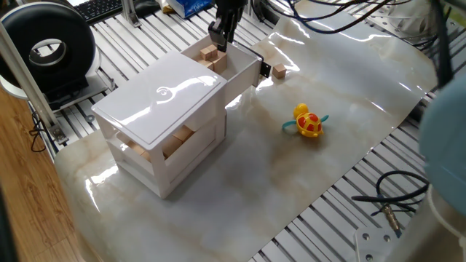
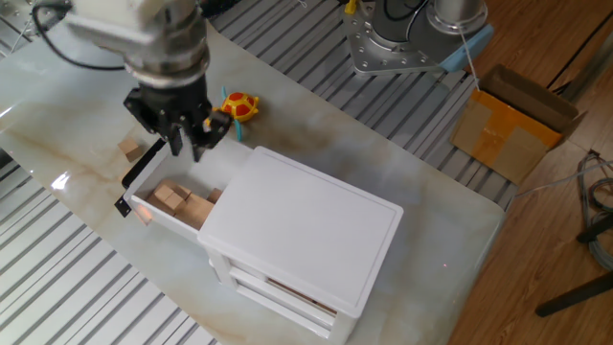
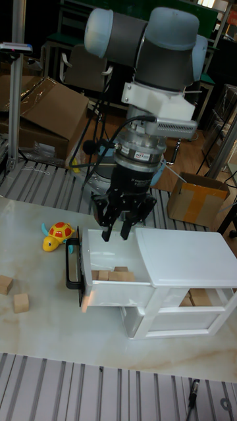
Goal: Take something out of a drawer
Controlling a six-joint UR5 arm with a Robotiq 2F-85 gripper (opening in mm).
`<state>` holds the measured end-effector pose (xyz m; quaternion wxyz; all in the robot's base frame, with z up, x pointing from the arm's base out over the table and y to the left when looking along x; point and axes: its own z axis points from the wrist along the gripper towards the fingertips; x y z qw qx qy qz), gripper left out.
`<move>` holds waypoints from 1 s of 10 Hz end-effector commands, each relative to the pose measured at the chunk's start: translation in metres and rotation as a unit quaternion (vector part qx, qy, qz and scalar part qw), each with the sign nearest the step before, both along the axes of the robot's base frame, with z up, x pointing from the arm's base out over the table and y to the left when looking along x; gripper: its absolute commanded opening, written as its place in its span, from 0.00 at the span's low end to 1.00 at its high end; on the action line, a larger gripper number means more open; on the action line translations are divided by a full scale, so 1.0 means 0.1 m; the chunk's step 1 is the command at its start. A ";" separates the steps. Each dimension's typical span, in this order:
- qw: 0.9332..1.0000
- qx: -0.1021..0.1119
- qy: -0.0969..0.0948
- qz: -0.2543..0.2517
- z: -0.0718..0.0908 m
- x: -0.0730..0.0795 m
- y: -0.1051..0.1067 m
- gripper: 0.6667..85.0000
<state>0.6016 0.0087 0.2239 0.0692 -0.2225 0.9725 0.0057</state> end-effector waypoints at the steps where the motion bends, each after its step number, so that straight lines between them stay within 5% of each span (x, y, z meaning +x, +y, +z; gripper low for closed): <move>1: 0.998 0.053 -0.002 0.015 0.06 0.04 0.27 0.60; 10: 0.999 0.018 0.029 0.002 -0.05 -0.05 0.09 0.49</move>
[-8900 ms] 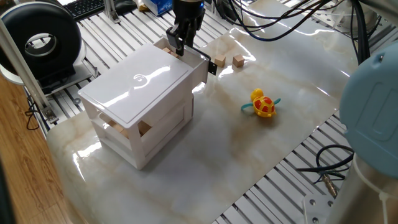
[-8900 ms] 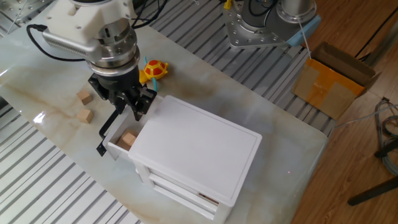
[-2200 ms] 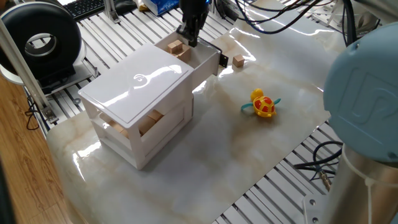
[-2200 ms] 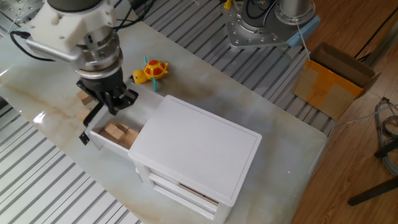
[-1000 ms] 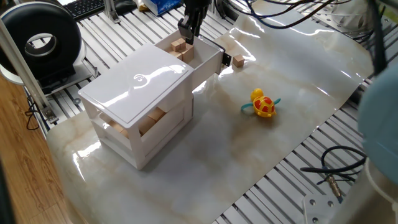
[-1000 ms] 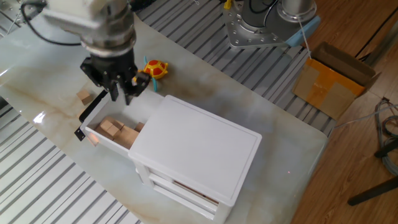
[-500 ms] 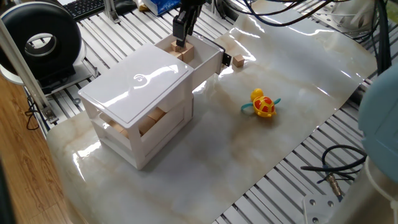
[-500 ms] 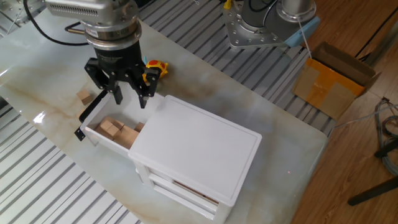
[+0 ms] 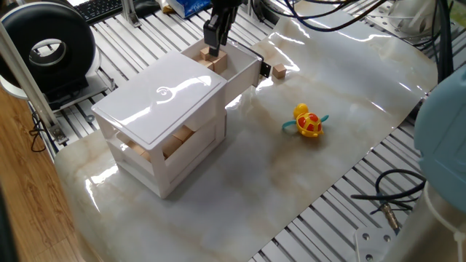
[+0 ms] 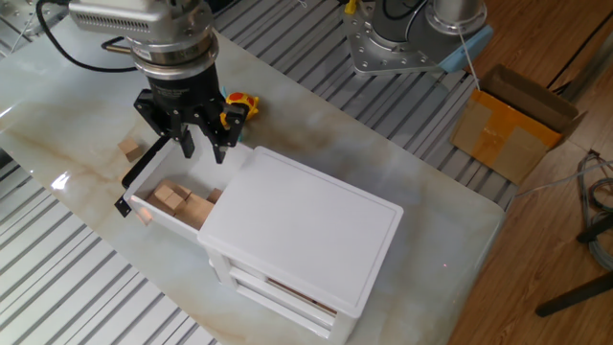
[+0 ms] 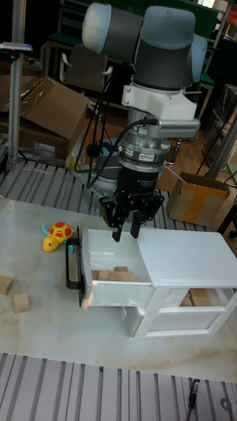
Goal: Take something out of a drawer
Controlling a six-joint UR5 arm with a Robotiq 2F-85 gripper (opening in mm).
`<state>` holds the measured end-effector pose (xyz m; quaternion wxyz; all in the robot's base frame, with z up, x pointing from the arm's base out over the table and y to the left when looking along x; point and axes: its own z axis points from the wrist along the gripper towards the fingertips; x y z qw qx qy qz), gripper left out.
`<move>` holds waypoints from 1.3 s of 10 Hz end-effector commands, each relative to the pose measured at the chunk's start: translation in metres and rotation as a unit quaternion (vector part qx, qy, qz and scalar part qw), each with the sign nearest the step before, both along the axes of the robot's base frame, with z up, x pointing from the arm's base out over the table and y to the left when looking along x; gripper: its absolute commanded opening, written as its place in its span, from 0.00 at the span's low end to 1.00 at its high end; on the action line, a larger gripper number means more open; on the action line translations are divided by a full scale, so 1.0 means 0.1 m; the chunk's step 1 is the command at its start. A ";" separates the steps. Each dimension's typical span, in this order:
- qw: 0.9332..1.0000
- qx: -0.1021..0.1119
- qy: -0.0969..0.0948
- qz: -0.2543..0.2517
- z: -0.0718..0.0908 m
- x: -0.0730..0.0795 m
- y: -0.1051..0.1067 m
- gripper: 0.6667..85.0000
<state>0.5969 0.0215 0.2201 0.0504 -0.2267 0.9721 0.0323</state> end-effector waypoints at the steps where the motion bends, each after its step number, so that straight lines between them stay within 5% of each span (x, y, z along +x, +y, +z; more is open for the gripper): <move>1: 1.000 -0.005 0.004 -0.007 -0.02 0.00 -0.05 0.49; 5: 0.999 -0.001 -0.002 -0.032 -0.03 0.07 -0.06 0.51; 8: 0.999 -0.017 -0.004 -0.029 0.07 -0.14 -0.13 0.53; 10: 1.000 -0.003 0.001 -0.026 0.07 -0.16 -0.06 0.53; 13: 0.998 -0.055 -0.008 0.000 0.07 -0.12 -0.32 0.50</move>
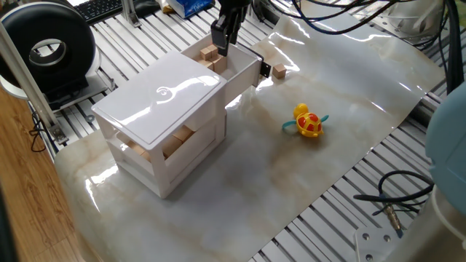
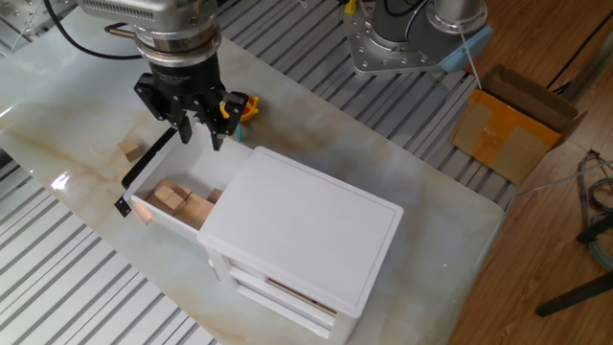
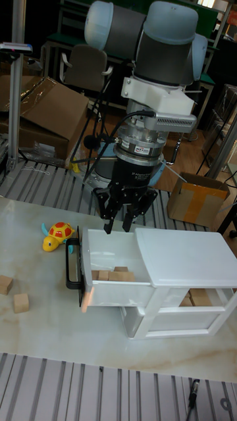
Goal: Take something out of a drawer
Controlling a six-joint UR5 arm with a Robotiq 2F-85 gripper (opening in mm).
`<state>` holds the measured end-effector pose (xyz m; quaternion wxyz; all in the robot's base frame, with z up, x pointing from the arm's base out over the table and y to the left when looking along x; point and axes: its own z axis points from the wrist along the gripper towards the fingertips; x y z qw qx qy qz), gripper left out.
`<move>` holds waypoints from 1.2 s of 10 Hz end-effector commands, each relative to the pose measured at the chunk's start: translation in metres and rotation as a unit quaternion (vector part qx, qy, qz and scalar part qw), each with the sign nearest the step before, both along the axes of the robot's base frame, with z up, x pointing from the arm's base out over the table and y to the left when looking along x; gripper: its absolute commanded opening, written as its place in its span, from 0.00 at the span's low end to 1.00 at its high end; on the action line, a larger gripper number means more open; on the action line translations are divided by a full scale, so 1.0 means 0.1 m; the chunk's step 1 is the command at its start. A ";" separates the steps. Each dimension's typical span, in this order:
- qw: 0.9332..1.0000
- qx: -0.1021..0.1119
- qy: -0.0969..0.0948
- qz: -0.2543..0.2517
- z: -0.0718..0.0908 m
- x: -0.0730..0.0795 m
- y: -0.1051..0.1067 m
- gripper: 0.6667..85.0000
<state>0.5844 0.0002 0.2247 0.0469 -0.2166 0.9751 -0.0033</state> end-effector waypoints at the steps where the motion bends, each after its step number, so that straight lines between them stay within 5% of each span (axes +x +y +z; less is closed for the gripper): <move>1: 1.000 -0.026 0.004 0.015 0.02 -0.04 -0.13 0.50; 3: 1.000 0.001 0.009 0.010 0.02 -0.07 0.01 0.50; 7: 0.991 0.045 -0.006 -0.124 0.03 0.04 0.16 0.45; 10: 0.992 0.028 -0.022 -0.118 0.04 0.11 0.07 0.45; 12: 0.994 0.015 -0.006 -0.112 0.02 0.05 0.02 0.45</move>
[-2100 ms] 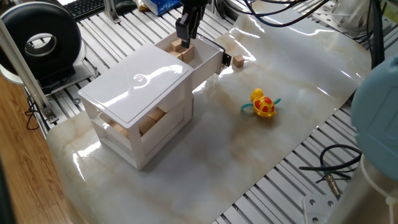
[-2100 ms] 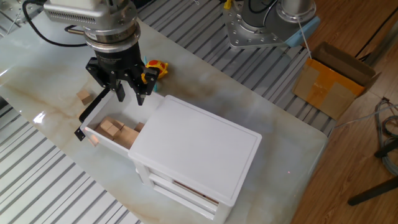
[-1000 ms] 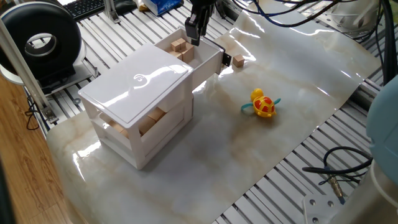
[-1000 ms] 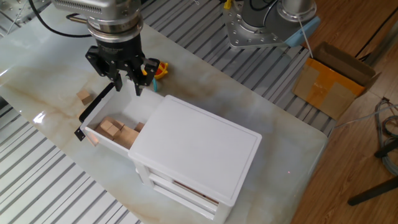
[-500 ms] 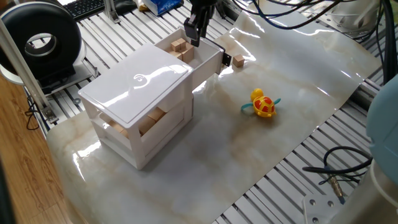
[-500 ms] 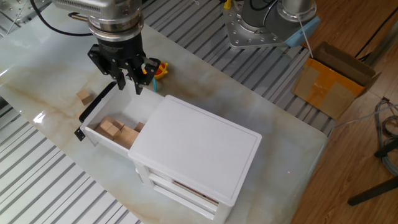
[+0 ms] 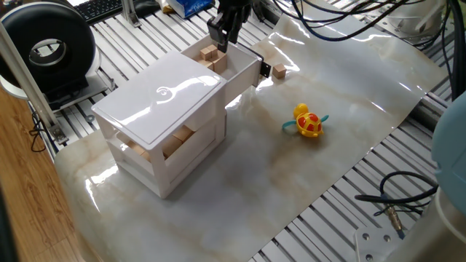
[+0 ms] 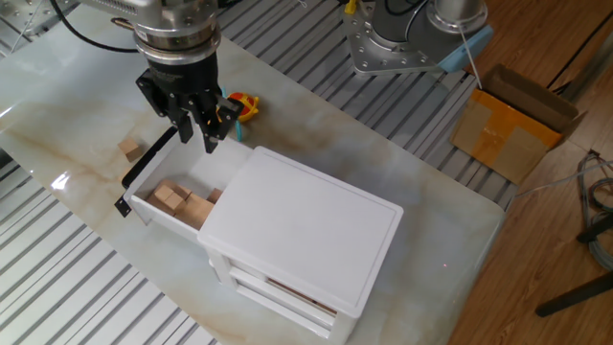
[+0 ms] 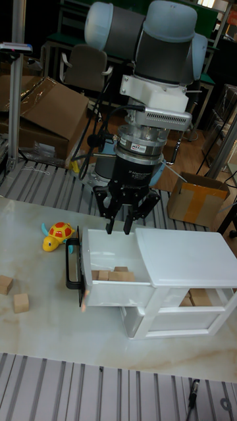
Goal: Take something out of a drawer
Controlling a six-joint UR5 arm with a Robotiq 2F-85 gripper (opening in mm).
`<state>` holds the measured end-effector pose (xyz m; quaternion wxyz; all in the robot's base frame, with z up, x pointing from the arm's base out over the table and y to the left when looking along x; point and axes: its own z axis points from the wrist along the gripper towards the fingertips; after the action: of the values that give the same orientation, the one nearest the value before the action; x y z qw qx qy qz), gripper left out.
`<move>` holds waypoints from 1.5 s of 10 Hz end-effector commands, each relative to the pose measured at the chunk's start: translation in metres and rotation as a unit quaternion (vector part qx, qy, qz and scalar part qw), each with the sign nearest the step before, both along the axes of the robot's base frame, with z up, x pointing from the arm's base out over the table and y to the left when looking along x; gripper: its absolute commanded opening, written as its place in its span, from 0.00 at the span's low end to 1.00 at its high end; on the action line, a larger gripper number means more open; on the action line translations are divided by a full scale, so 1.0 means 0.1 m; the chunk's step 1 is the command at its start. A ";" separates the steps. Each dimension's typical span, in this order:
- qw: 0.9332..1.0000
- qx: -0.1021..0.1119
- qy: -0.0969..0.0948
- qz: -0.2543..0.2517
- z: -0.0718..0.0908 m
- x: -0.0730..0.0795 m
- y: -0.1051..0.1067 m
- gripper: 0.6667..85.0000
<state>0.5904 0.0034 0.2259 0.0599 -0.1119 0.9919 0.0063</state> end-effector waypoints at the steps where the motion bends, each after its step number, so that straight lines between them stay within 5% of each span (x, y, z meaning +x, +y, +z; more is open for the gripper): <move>1: 1.000 -0.002 0.005 0.001 -0.04 0.12 -0.01 0.45; 5: 1.000 0.006 0.001 0.004 -0.12 0.27 0.05 0.45; 15: 1.000 0.012 -0.004 0.002 -0.11 0.30 0.09 0.45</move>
<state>0.6192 0.0106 0.2131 0.0621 -0.1209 0.9906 0.0132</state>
